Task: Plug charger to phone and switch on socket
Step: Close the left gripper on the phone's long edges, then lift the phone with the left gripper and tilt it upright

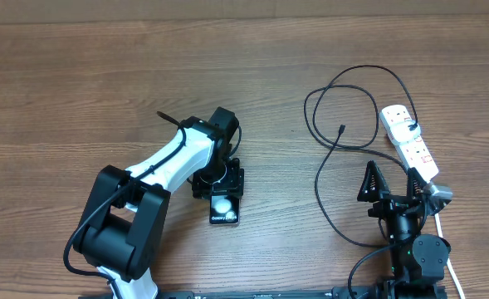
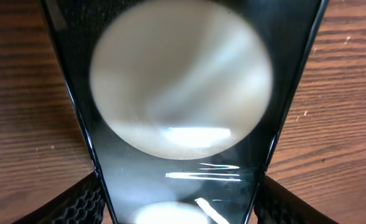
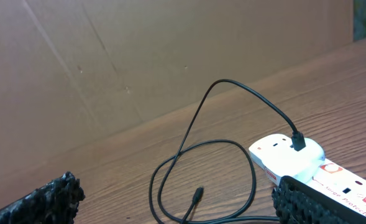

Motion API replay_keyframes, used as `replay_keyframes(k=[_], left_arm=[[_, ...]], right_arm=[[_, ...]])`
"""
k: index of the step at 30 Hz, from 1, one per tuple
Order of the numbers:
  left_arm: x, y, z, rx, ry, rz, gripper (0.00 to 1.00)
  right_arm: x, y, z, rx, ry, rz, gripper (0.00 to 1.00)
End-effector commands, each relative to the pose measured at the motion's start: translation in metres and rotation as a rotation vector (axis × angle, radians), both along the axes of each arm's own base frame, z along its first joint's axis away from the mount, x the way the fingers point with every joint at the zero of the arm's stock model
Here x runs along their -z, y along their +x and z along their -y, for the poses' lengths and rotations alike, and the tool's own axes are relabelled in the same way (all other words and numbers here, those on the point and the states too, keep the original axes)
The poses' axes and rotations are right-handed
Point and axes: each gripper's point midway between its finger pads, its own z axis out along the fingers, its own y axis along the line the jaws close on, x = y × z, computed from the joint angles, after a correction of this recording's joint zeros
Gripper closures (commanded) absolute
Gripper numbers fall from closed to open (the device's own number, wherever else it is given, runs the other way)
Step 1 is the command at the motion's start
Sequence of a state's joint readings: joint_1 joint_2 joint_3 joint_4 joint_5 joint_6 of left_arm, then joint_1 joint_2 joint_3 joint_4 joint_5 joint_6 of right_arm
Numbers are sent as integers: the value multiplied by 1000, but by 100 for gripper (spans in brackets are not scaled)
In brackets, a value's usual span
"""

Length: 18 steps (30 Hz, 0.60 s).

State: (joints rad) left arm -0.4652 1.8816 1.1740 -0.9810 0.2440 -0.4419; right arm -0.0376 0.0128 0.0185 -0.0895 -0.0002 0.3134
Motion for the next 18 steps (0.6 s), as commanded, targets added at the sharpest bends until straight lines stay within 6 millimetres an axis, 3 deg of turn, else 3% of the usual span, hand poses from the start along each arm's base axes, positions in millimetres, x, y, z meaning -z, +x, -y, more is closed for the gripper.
replay_keyframes(k=[1,18], left_arm=[[-8,7,9,23,-30,11,41],[-22,4,20,55,-100,-20,41]], right_arm=[[1,0,-1,-6,-8,5,0],[1,0,-1,-6,-8,6,0]])
